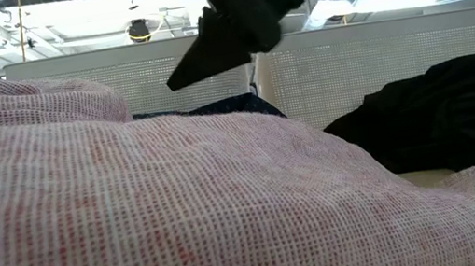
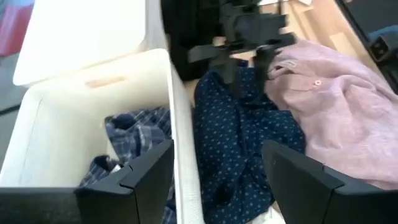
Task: Sort clothes
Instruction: Put the dark blue shirt into the left white laundry bin
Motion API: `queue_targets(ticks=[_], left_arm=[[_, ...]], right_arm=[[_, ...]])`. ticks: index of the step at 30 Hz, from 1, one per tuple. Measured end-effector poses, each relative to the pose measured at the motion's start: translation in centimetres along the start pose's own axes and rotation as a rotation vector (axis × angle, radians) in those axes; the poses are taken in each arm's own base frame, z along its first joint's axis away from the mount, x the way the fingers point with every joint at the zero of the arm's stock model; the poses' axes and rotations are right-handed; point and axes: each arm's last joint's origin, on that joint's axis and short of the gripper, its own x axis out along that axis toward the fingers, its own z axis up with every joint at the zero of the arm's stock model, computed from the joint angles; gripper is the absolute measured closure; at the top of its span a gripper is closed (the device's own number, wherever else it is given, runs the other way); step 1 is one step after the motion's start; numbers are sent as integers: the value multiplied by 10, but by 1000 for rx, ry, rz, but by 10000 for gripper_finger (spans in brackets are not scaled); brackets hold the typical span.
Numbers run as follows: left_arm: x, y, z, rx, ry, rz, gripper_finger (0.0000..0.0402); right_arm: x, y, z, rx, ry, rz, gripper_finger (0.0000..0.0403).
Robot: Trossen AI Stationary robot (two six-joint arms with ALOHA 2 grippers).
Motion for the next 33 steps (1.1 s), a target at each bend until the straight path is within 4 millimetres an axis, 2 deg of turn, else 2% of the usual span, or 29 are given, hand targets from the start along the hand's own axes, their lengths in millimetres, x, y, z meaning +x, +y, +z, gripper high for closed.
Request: queue_targets(ticks=[6,10,17,23,28,30,33], left_arm=[[8,-18,8,24,8,-54,164],[16,-32,13,63,31,-81,164],[30,-50,17,137,99,-67,164],[30,-52,17,102,110,-65,164],[29,-54,16,76,111,-70,164],[29,-55,16,78,108,-71,164],[28,-56,16,83,102,-57,164]], right_arm=[[4,-11,1,-17,-17,-40,147],[12,-16,-5,29,-21,-5,141],[42,-7,-25,54,-9,14,100],[66,-8,-37,97,51,-23,86],[81,-3,-47,107,101,-70,131],[83,-1,-49,119,107,-71,167],[84,1,-50,142,107,-71,250]])
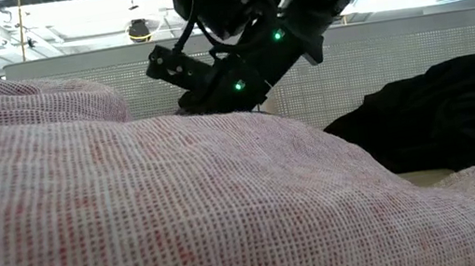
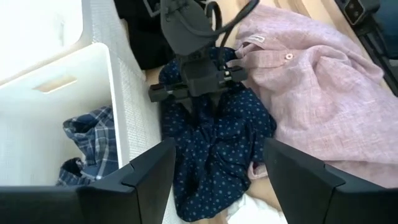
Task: Sort clothes
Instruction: Put the dark blue shirt into the left white laundry bin
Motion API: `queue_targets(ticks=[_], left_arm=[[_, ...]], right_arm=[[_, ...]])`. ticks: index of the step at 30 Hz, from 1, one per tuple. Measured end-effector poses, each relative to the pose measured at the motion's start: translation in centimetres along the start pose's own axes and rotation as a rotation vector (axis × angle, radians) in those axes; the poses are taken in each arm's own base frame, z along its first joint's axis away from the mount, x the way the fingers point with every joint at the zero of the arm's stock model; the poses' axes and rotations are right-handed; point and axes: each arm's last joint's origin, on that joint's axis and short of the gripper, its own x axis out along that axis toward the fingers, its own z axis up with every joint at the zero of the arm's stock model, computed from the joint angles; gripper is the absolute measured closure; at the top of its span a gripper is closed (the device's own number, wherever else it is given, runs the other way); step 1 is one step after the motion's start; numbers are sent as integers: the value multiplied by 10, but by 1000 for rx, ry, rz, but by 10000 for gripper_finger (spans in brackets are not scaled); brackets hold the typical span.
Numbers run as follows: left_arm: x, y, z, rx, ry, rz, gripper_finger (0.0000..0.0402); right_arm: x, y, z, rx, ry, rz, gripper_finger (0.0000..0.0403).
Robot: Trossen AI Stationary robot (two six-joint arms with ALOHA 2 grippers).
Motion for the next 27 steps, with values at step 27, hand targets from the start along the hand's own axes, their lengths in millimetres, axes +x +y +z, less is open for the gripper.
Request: queue_targets(ticks=[27], left_arm=[[6,-22,-18,-10,96,52,164]], right_arm=[[-209,-29,123,-215,-413,-204,381]])
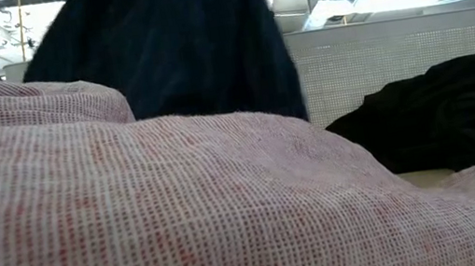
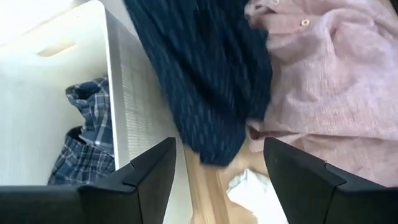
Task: Sort clothes
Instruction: Put the dark blue shirt into the left white laundry bin
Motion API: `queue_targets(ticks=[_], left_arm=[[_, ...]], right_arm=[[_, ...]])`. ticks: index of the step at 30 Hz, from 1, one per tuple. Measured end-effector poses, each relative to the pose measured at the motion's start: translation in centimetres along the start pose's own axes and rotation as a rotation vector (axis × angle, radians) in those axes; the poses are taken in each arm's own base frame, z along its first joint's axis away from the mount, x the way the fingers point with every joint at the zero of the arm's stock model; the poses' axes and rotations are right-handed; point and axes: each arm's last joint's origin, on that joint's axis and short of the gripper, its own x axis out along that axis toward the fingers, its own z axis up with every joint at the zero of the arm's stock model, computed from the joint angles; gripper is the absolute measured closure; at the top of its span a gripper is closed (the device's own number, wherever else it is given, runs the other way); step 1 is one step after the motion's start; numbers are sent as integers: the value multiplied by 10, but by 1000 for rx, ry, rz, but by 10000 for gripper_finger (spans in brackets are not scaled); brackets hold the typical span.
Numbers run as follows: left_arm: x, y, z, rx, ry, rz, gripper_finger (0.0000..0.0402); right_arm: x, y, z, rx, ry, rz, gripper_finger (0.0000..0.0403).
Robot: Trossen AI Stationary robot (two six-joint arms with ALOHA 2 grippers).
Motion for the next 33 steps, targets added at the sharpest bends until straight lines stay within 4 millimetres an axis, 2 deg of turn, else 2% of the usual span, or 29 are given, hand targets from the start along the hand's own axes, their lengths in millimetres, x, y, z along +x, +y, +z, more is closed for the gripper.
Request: queue_targets(ticks=[7,13,29,33], left_arm=[[15,-14,-8,11,49,6,164],[26,-25,-11,0,40,-4,164],[60,-47,-18,2,23,-17,164],[65,-50,-20,-13,23,-21,164]], right_arm=[[-33,-55,26,-22,-154,-130,381],[-38,-98,41,1,-272,-146,381],[5,-180,67,-42,-419,-258,384],[14,-196,70,-52,-449,-271,384]])
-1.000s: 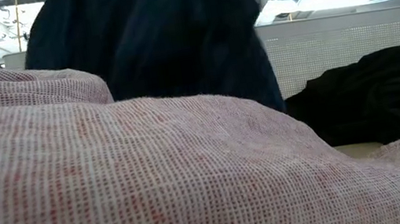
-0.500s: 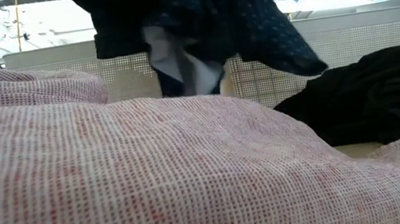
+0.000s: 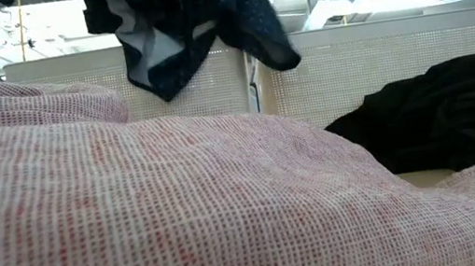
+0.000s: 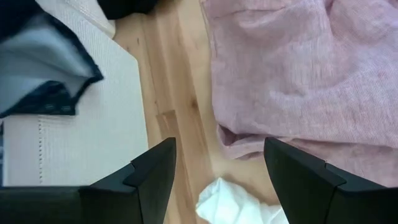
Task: Sort clothes
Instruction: Put the dark blue shirt into the left white laundry bin
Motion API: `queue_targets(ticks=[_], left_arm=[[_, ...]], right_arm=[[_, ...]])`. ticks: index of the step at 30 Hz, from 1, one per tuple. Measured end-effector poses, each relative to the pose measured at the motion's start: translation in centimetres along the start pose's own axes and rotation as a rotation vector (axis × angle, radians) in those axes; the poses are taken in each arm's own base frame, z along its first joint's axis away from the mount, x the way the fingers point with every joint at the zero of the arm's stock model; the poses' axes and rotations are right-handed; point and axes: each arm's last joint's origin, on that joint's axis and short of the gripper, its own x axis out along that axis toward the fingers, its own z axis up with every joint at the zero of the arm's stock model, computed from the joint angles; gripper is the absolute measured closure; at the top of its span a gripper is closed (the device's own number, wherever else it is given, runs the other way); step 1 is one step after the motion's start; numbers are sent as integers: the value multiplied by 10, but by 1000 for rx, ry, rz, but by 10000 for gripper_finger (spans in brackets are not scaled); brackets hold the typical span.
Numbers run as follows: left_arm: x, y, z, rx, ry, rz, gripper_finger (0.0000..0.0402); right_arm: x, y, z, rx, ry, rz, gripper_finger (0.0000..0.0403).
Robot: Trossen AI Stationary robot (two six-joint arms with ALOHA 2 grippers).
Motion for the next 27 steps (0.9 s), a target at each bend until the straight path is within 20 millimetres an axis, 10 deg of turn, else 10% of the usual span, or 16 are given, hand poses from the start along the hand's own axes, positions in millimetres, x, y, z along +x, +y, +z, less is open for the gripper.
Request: queue_targets(ticks=[27], left_arm=[[8,-8,2,-42,-36,-70,164]], right_arm=[[28,-58,-81,216,115,78,384]])
